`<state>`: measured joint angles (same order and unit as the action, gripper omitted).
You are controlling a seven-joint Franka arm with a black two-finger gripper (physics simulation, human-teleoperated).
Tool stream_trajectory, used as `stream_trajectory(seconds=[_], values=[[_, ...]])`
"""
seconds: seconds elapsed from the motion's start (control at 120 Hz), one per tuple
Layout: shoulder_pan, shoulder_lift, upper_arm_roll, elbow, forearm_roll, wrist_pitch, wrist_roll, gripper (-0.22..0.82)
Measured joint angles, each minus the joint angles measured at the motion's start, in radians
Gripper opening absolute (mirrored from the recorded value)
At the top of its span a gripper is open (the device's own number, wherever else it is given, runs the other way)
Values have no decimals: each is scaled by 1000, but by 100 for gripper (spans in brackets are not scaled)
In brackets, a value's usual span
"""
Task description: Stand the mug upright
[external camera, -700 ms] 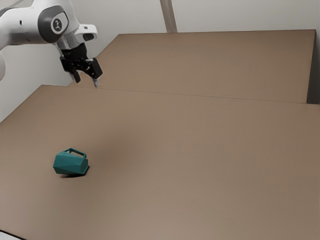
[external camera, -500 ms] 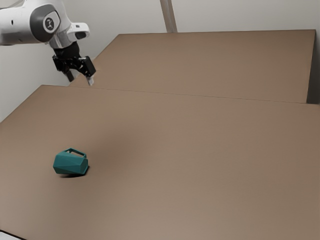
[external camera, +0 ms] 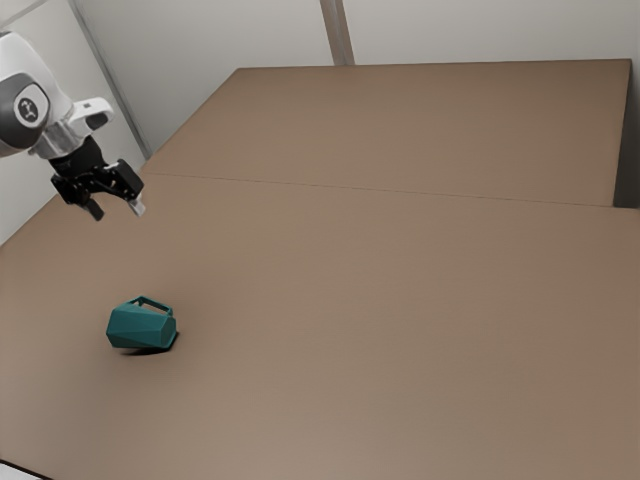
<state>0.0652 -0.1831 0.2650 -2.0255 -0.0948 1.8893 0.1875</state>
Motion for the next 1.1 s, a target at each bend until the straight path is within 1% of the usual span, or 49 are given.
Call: stream_trajectory(seconds=[0.075, 0.125, 0.175, 0.275, 0.467, 0.633, 0.792, 0.9, 0.975, 1.1], values=[[73, -53, -35, -95, -44, 58, -2, 60], [123, -74, -67, -134, -78, 89, 0, 60], [158, -91, -85, -163, -104, 117, 9, 60], [241, -102, -106, -216, -171, 170, 59, 60], [376, -111, -145, -301, -295, 235, 228, 60], [449, -114, -150, -367, -335, 265, 389, 60], [463, -109, -167, -447, -541, 324, 539, 60], [481, -75, -171, -466, -676, 346, 659, 60], [498, -64, -171, -482, -732, 353, 735, 60], [563, -50, -173, -511, -774, 346, 860, 60]])
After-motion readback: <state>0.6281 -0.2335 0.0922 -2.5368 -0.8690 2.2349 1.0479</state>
